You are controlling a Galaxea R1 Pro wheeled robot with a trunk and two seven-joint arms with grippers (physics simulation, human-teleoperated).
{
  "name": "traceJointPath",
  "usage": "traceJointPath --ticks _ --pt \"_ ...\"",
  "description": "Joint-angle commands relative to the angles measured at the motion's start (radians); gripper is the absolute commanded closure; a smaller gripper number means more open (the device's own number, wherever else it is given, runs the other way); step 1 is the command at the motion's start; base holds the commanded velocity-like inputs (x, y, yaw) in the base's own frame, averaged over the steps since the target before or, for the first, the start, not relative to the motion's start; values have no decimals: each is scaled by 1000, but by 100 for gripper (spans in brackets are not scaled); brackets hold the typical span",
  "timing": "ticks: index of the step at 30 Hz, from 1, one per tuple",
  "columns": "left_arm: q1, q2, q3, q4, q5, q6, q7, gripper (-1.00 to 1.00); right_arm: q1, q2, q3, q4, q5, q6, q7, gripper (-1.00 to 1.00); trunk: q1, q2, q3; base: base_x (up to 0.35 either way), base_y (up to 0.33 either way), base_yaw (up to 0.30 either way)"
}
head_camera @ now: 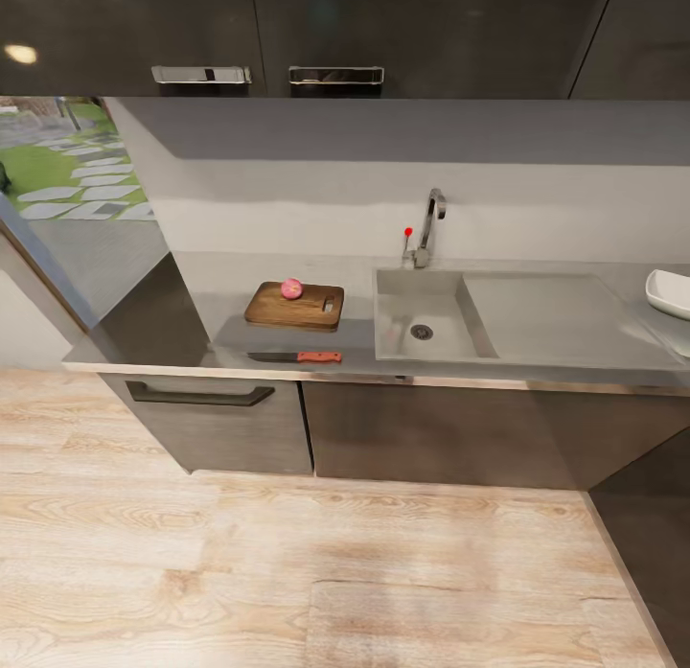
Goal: In the kitchen, take the Vidalia onion out of the sink, dice it on the chopping board with the paring knife, put the diced onion into the bowl on the countertop, then place both the paring knife and the chopping board into the sink.
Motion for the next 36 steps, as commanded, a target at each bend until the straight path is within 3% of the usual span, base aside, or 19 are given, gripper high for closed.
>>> traceJointPath --ticks 1,10,36 --pt "-1 0 -15 10 4 -10 9 -100 -1 2 -3 24 3 -3 3 -100 0 -2 -1 0 0 0" --pt "-1 2 -26 44 4 -22 9 -100 -1 5 -3 137 3 -2 5 -100 0 -2 -1 0 0 0" --pt "-1 5 -22 67 6 -21 11 -100 -1 5 -5 145 4 -2 5 -100 0 -2 -1 0 0 0"
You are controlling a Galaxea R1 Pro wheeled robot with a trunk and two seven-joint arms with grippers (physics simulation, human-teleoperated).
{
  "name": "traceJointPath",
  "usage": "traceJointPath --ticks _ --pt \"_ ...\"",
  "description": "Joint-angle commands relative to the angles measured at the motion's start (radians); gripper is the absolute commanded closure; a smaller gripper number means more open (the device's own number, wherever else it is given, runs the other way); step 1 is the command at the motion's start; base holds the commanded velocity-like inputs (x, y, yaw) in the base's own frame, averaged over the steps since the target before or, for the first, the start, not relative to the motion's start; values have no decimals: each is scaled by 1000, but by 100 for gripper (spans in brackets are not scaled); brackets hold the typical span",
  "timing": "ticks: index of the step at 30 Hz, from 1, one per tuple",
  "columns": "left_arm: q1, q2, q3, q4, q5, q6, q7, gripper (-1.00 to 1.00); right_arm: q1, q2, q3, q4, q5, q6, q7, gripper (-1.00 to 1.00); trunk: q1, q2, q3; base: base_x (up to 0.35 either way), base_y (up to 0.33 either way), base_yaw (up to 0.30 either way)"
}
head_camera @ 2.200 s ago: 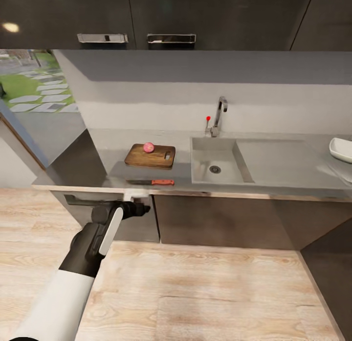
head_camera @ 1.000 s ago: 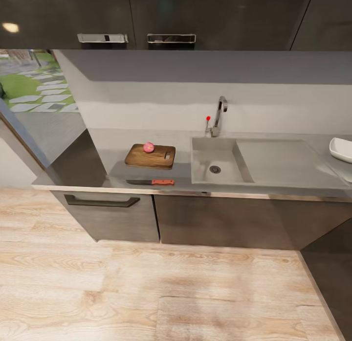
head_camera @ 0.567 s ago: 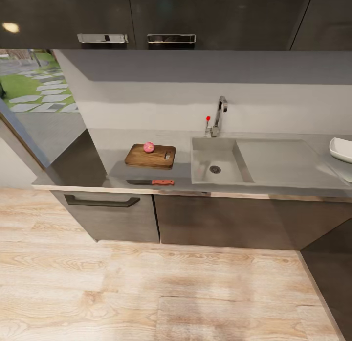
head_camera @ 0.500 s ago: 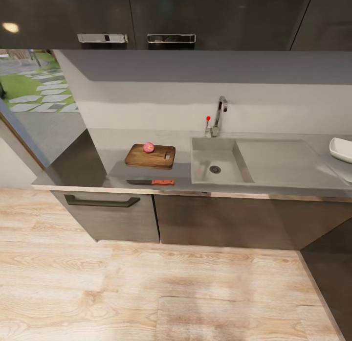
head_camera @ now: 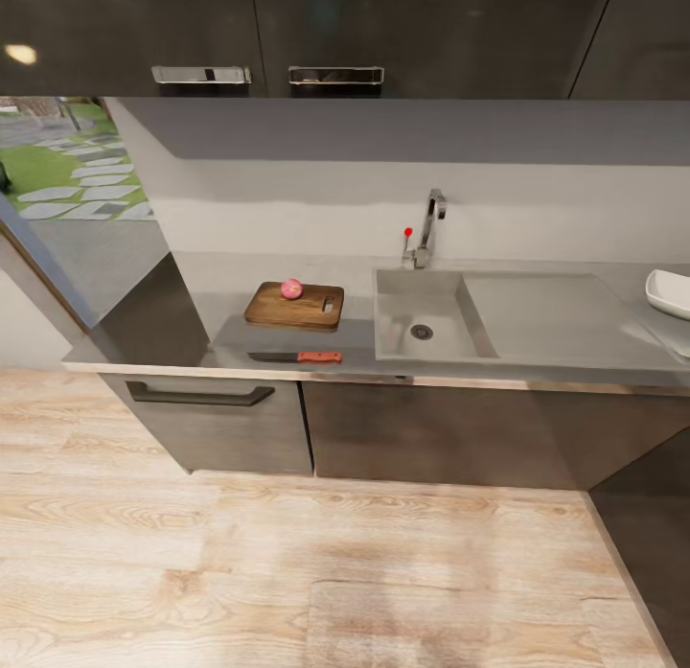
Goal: In the kitchen, take the Vidalia onion out of the sink, dice it on the chopping board with the paring knife, put the diced onion into the bowl on the countertop, then place both the paring knife and the chopping board into the sink.
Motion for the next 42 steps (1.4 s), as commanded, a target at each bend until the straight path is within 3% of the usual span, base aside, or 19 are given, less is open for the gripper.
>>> traceJointPath --ticks 1,28,36,42 --pt "-1 1 -9 0 3 -3 9 -100 0 0 -4 0 4 -3 3 -100 0 -2 -2 0 0 0" --pt "-1 -1 -10 3 3 -1 9 -100 0 1 -3 0 3 -4 3 -100 0 -2 -2 0 0 0" --pt "-1 -2 -10 18 3 -1 9 -100 0 12 -2 -1 2 -4 4 -100 0 -2 -2 0 0 0" --pt "-1 -2 -10 30 3 -1 9 -100 0 8 -4 -6 5 25 -3 -100 0 -2 -2 0 0 0"
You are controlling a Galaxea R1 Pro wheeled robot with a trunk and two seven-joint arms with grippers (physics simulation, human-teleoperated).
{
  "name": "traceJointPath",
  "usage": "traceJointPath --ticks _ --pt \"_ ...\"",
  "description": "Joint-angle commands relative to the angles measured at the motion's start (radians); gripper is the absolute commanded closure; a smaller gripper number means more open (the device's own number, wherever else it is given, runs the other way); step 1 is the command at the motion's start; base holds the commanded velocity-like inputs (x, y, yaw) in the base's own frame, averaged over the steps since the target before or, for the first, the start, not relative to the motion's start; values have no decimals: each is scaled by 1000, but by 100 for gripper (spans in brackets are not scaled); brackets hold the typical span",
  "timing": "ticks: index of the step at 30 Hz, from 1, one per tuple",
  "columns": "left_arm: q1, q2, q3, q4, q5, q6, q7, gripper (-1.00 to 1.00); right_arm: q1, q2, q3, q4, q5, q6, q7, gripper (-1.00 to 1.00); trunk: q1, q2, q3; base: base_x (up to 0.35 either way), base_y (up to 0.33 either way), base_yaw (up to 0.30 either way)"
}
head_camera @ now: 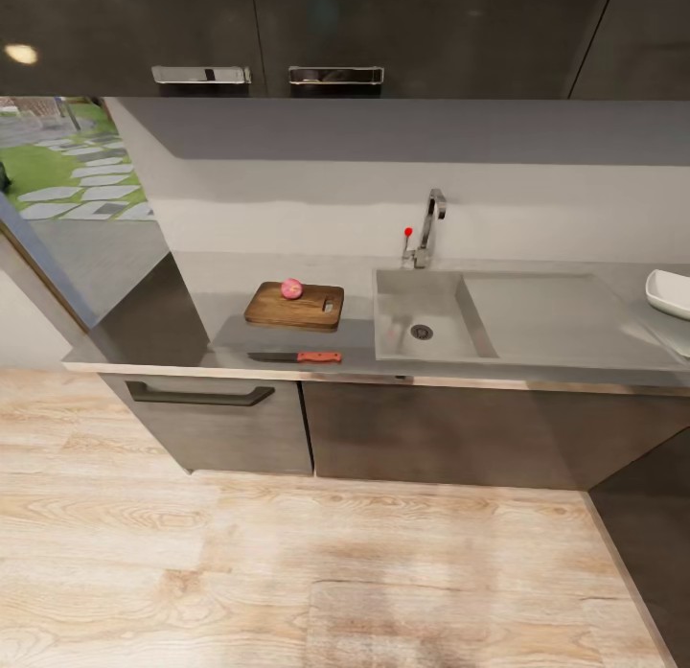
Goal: In the kitchen, take the Vidalia onion out of the sink, dice it on the chopping board with the paring knife, put the diced onion into the bowl on the countertop, then place both the paring knife and the chopping board into the sink.
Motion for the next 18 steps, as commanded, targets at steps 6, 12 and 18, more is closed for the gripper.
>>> traceJointPath --ticks 6,12,18 --pt "-1 0 -9 1 3 -3 8 -100 0 -2 -3 -2 5 2 5 -100 0 -2 -2 0 0 0" --pt "-1 -1 -9 3 3 -3 8 -100 0 -4 -3 -4 6 1 3 -100 0 -2 -2 0 0 0" --pt "-1 -1 -9 2 3 -2 8 -100 0 -7 -8 -52 1 -37 1 -100 0 -2 -1 0 0 -20"
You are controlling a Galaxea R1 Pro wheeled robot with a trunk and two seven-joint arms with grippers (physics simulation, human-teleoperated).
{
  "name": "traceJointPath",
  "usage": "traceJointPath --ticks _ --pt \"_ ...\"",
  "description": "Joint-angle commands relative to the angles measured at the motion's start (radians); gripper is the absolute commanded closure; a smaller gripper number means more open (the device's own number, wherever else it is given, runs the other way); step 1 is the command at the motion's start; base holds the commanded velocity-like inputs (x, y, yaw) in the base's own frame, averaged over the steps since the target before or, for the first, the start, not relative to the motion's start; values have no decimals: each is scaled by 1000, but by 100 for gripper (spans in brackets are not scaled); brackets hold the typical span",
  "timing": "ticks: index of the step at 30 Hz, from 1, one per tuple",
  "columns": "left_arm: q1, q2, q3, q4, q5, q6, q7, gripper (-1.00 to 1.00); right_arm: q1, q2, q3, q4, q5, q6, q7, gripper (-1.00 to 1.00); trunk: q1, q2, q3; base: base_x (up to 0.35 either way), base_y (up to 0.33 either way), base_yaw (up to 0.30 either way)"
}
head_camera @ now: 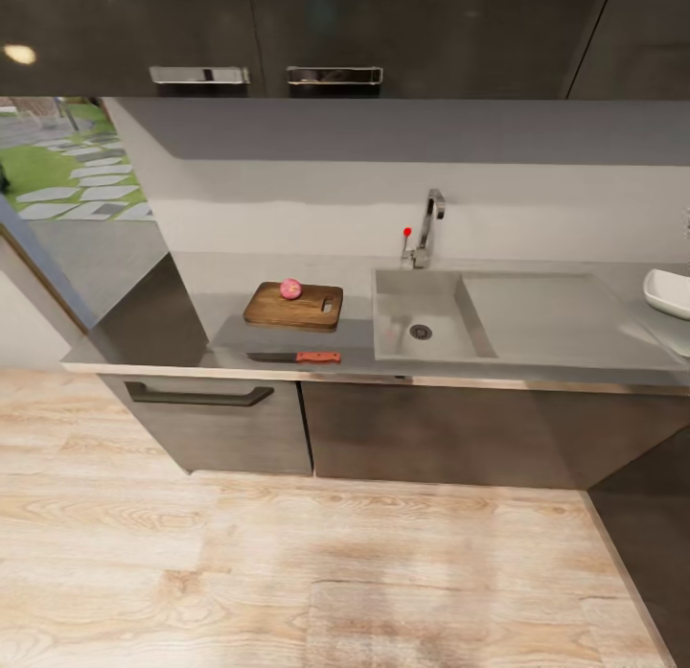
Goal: In the kitchen, take the Vidalia onion out of the sink, dice it on the chopping board with the paring knife, put the diced onion into the bowl on the countertop, then place both the paring knife and the chopping board into the sink.
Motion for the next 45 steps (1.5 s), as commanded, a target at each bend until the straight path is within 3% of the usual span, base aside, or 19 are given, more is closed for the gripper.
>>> traceJointPath --ticks 1,8,16,45 --pt "-1 0 -9 0 3 -3 9 -100 0 0 -4 -3 4 -8 2 -100 0 -2 -1 0 0 -121" --pt "-1 1 -7 -1 2 -4 9 -100 0 0 -6 -24 1 -31 2 -100 0 -2 4 0 0 -219" --pt "-1 1 -7 -1 3 -4 9 -100 0 -2 -51 -27 -36 -59 2 -100 0 -2 11 0 0 -244" --pt "-1 -1 -8 0 3 -3 9 -100 0 -5 -53 -27 -37 -60 2 -100 0 -2 31 0 0 -253"
